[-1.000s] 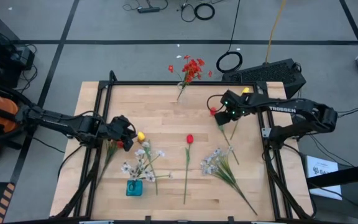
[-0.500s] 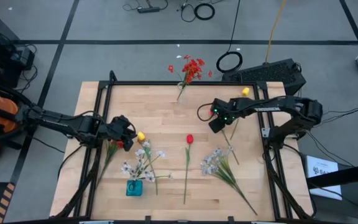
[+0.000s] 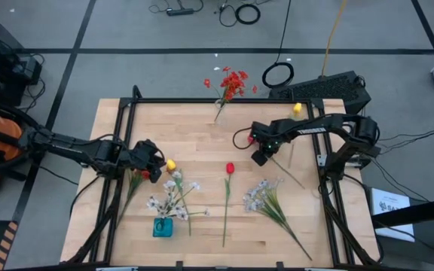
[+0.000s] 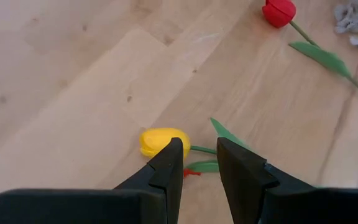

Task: Sort flowers into vase by color
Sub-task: Put the right red flower into the transparent vase

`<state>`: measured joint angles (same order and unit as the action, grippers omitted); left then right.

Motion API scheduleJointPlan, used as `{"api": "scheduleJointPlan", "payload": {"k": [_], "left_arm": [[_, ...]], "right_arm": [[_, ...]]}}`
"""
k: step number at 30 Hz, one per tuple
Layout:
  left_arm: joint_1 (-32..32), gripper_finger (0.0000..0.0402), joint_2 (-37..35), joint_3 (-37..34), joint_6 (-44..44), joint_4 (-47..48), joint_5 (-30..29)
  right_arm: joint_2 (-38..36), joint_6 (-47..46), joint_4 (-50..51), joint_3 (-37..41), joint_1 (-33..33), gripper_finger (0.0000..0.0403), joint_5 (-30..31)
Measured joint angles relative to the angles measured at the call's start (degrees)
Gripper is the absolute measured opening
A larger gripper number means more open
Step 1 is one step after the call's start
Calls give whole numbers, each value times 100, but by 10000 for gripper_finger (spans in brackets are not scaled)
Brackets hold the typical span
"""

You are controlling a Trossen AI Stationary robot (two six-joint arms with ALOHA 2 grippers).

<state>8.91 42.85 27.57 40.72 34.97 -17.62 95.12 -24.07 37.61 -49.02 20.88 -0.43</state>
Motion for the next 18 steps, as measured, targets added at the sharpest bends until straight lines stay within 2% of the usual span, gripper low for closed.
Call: {"api": "scheduleJointPlan", "payload": {"k": [5, 11, 15, 18], "left_arm": [[0, 105, 0, 0, -681, -9, -171], [0, 105, 0, 0, -678, -25, -201], [-7, 105, 0, 0, -967, -89, -373], [-94, 105, 0, 0, -1209, -276, -411]], "right_arm": [[-263, -210, 235, -441, 0, 4, 24], [-884, -531, 27, -1220, -132, 2, 63], [-1359, -475, -980, -1707, -333, 2, 575], [-1558, -76, -2400, -1791, -465, 1, 1160]]}}
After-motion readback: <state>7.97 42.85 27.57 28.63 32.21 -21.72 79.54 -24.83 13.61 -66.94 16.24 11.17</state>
